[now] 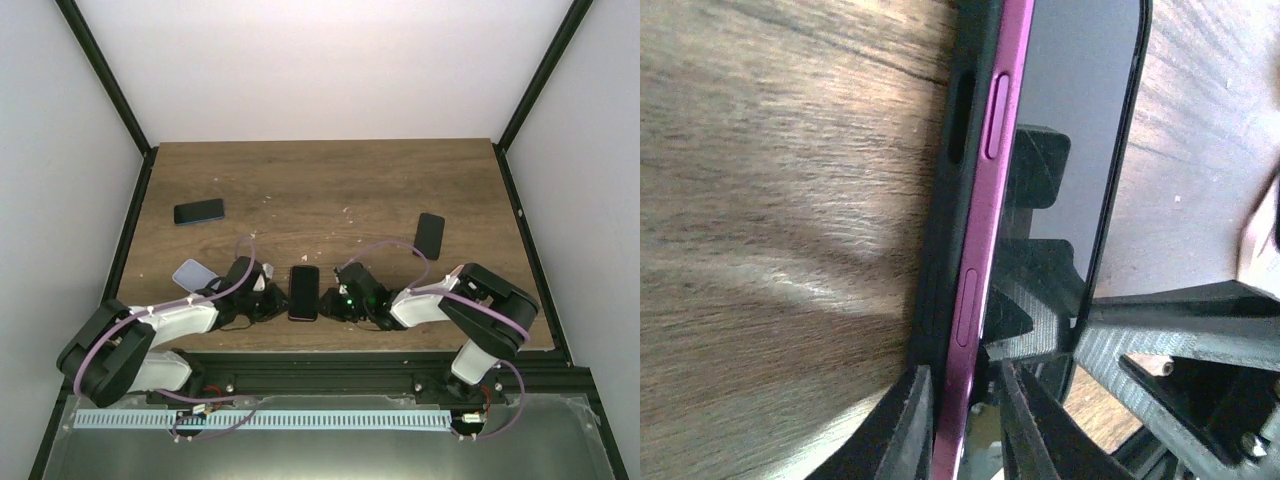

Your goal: Put the phone into the phone case

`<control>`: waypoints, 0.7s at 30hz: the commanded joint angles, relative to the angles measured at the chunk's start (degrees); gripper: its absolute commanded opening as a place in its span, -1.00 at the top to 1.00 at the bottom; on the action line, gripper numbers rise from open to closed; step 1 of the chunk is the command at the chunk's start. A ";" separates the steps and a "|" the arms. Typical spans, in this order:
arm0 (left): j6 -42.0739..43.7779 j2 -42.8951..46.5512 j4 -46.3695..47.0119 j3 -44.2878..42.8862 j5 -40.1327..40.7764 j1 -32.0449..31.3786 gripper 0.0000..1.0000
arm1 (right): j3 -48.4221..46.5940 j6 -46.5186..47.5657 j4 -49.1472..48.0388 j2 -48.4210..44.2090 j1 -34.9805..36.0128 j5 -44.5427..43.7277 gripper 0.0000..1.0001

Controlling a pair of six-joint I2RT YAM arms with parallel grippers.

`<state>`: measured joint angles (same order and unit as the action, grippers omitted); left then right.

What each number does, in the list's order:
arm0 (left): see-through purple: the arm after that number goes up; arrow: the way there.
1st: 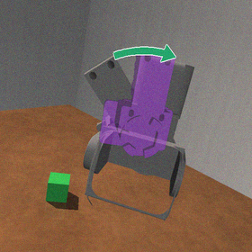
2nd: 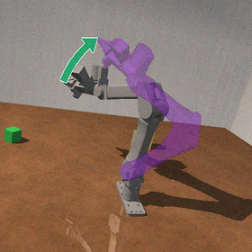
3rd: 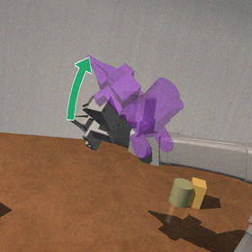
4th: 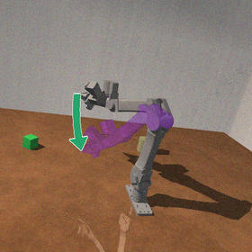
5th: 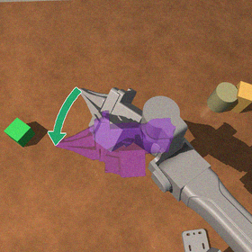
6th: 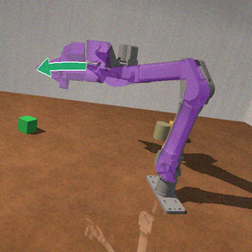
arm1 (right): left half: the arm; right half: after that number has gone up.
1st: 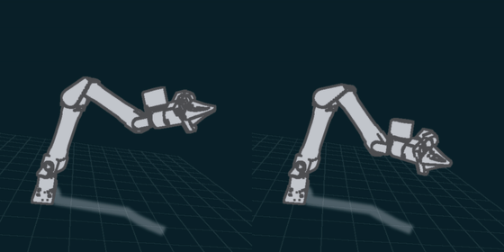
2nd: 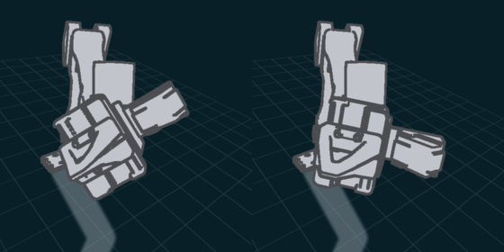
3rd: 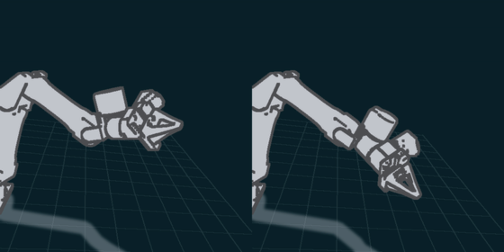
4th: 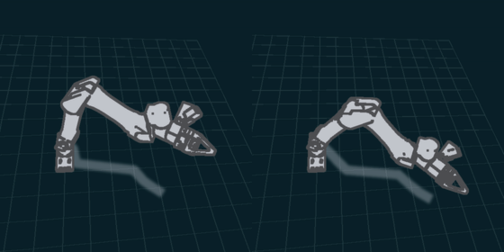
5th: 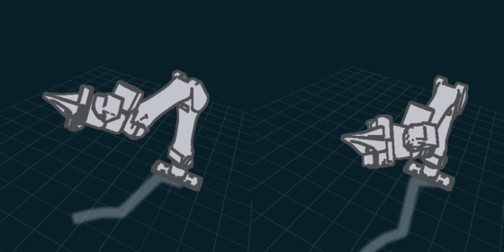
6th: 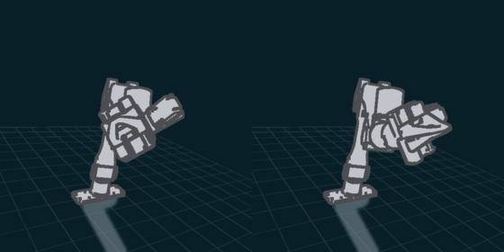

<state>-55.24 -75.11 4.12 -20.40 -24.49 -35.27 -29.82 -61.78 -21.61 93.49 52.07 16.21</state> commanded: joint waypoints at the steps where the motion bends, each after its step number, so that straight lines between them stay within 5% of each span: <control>1: 2.19 -0.55 -4.54 -3.93 3.00 -2.79 0.51 | -2.12 5.20 3.42 -2.34 3.42 0.10 0.66; 9: 5.84 0.14 -8.00 -6.75 2.58 2.73 0.31 | -1.73 8.07 3.32 -5.56 -1.26 2.08 0.44; 21: 10.46 -5.14 -5.30 -9.25 0.17 4.51 0.30 | -2.80 4.38 2.24 -1.17 -3.47 1.10 0.23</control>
<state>-47.24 -77.80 -3.03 -28.51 -22.37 -31.18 -30.28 -55.96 -18.52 90.30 49.04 18.20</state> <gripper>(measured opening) 0.354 0.379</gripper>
